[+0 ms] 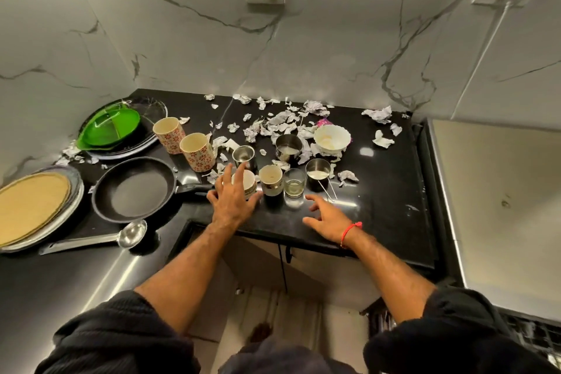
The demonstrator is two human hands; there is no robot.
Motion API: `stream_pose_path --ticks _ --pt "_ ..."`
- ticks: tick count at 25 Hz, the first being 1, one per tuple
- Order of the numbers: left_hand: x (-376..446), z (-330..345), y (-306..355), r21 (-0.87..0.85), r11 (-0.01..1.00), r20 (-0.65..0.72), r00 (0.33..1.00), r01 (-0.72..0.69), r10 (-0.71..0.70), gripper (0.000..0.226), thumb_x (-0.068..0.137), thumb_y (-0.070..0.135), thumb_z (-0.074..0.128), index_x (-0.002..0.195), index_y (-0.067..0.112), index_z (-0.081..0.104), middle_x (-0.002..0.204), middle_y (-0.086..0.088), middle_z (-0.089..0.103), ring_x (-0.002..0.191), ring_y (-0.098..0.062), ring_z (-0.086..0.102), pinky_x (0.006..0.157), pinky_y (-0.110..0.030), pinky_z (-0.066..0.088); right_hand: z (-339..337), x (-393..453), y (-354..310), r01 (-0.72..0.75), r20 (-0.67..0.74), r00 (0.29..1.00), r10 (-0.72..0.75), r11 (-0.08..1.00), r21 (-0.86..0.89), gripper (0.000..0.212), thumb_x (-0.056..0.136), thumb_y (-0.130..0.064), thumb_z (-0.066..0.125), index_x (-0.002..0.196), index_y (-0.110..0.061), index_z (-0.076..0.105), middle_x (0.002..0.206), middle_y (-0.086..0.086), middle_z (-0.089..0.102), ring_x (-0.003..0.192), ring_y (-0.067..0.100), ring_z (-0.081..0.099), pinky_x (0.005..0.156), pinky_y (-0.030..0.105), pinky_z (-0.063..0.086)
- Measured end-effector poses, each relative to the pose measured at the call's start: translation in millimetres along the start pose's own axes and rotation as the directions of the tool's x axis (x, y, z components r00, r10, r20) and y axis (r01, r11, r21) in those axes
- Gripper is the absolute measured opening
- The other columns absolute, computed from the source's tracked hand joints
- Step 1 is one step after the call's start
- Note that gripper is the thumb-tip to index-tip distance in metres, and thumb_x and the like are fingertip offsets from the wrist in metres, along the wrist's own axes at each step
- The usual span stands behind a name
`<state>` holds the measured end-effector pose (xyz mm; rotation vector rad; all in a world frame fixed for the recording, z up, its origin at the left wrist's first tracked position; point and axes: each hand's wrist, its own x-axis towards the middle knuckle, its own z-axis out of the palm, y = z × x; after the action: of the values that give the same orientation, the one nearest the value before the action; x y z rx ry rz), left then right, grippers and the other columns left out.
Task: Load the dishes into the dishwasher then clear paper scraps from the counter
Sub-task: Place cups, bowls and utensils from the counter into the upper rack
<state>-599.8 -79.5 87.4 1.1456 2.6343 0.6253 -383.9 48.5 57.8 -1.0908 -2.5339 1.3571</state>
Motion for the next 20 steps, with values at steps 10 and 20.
stream_pose_path --ticks 10,20 --pt "57.0 16.5 -48.8 0.040 0.976 0.040 0.976 -0.215 0.213 0.078 0.087 0.055 0.067 0.152 0.035 0.031 0.149 0.000 0.038 0.137 -0.019 0.038 0.110 -0.059 0.021 25.3 81.0 -67.9 0.118 -0.359 0.893 -0.272 0.911 -0.396 0.065 0.084 -0.036 0.067 0.142 -0.026 0.042 0.131 0.002 0.048 0.115 0.024 0.043 0.099 0.037 0.039" --pt "49.2 -17.5 -23.3 -0.486 0.755 -0.193 0.897 -0.440 0.399 0.080 0.079 0.042 0.083 0.146 0.031 0.041 0.131 0.008 0.054 0.121 -0.013 0.053 0.102 -0.043 0.047 35.3 49.1 -81.2 0.406 -0.386 0.837 -0.389 0.913 -0.039 0.079 0.083 -0.019 0.074 0.149 -0.018 0.030 0.146 -0.004 0.037 0.137 0.016 0.037 0.113 0.039 0.037"
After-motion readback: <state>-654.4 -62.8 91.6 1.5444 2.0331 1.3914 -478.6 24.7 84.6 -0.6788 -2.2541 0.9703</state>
